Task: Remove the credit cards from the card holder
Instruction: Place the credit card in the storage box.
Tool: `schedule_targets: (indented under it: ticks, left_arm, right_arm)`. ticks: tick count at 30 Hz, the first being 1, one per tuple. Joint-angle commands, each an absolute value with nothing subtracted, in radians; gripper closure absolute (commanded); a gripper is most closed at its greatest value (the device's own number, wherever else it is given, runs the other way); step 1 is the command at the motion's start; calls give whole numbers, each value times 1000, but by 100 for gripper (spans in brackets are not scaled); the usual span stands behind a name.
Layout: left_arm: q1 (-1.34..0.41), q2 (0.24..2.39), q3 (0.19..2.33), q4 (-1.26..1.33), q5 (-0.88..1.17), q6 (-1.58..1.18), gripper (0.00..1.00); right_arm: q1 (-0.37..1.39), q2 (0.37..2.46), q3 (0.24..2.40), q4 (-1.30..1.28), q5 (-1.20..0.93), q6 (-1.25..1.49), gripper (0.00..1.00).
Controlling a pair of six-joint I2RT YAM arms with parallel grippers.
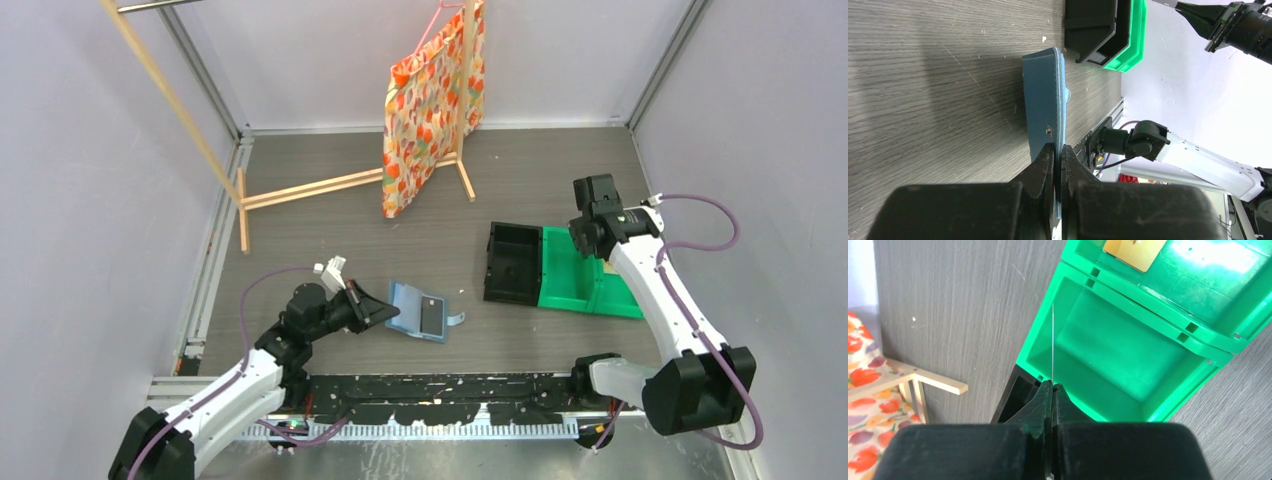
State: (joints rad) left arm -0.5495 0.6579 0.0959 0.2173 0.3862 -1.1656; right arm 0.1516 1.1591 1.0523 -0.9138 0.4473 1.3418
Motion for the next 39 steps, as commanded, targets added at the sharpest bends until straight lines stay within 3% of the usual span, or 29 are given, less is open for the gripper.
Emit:
schedule_targets:
  ticks: [1, 39]
  left_arm:
    - [-546, 624, 97, 215, 389, -1150, 99]
    - [-546, 442, 97, 47, 417, -1128, 99]
  right_arm:
    - [157, 1198, 1060, -921, 514, 1485, 99]
    - [158, 1504, 1068, -846, 573, 1746, 99]
